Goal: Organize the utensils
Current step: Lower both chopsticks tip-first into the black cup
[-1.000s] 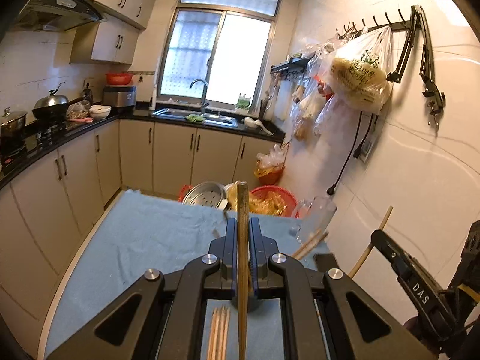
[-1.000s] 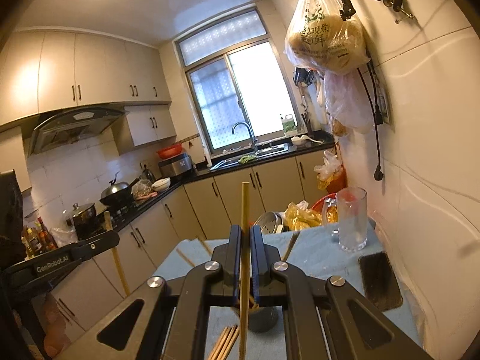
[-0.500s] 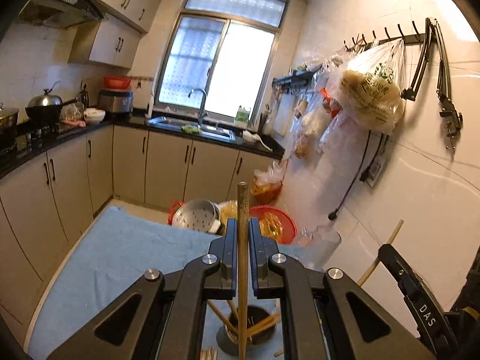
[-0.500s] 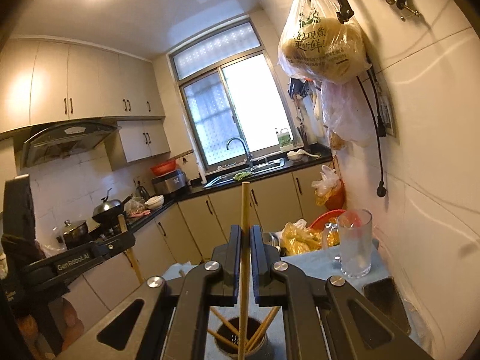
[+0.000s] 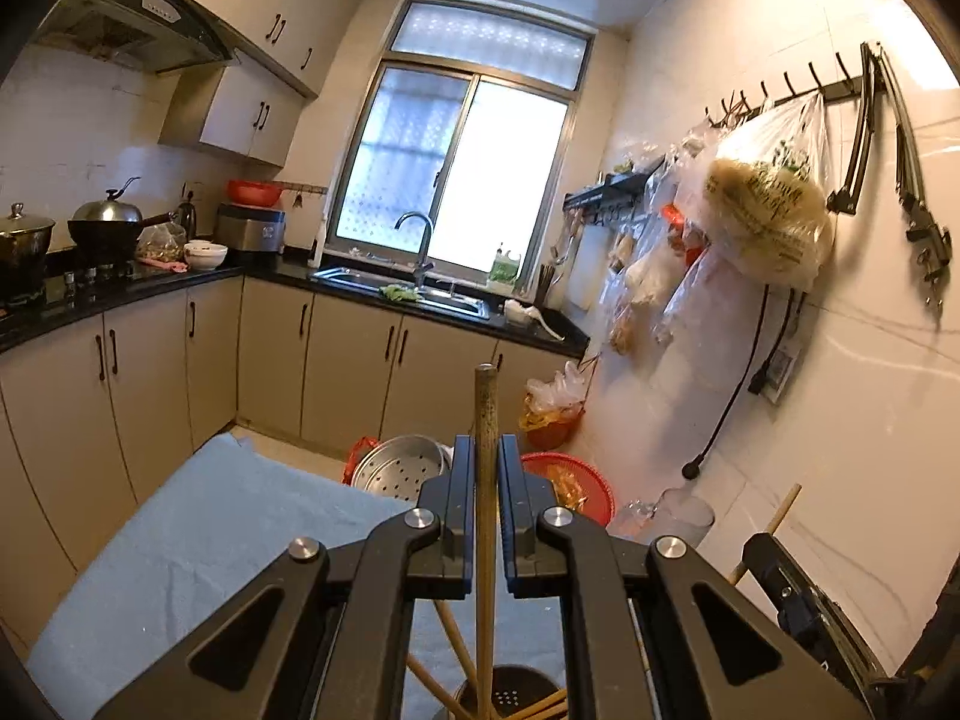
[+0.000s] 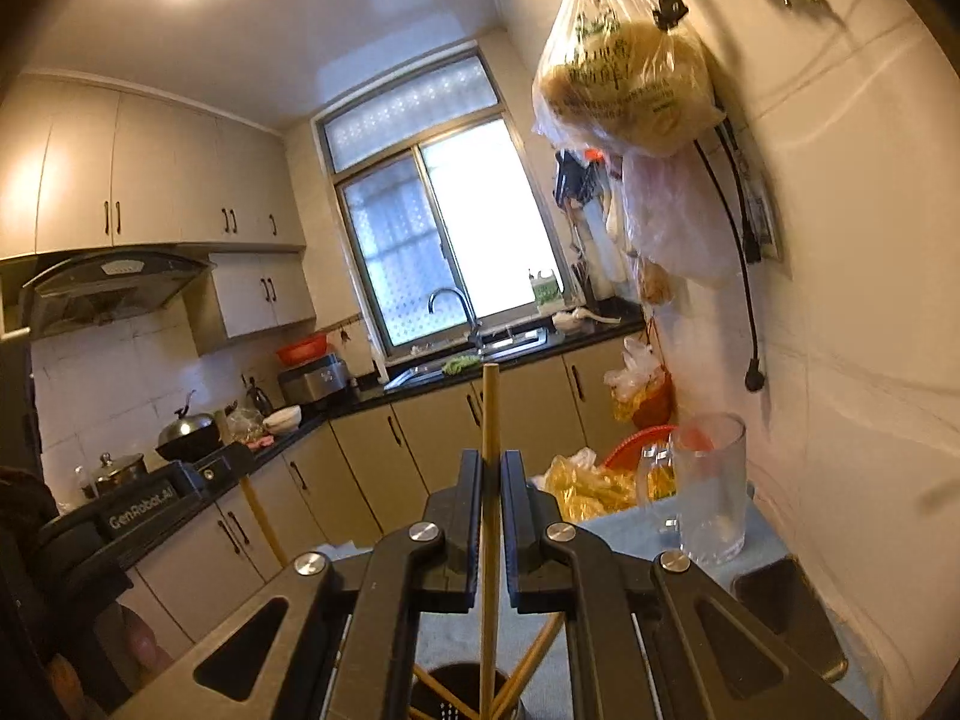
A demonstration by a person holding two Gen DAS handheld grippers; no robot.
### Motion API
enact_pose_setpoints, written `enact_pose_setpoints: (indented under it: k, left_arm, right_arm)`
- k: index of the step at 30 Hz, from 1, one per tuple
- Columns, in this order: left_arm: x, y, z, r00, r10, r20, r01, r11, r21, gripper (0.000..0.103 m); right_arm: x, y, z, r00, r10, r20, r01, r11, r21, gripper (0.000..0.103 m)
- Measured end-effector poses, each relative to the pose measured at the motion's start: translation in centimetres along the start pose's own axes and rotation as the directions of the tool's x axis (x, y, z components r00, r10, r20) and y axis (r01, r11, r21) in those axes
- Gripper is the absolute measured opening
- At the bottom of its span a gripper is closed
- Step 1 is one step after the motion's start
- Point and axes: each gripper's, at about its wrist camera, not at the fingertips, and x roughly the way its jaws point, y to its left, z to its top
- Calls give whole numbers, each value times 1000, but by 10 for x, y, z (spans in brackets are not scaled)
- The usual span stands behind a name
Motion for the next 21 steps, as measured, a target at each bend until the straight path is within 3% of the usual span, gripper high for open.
enact_pose_setpoints:
  k: [7,21]
  left_arm:
    - [1,4,-20,1000,10,-13,-11,1000,-17,7]
    - [4,12,-47,987,5,-158,-5,1000,0,8]
  right_arm:
    - [2,-8,-22,999,3,-43,-2,1000,15,7]
    - [3,-26,-50,991,11,-131,-3,998,62,11]
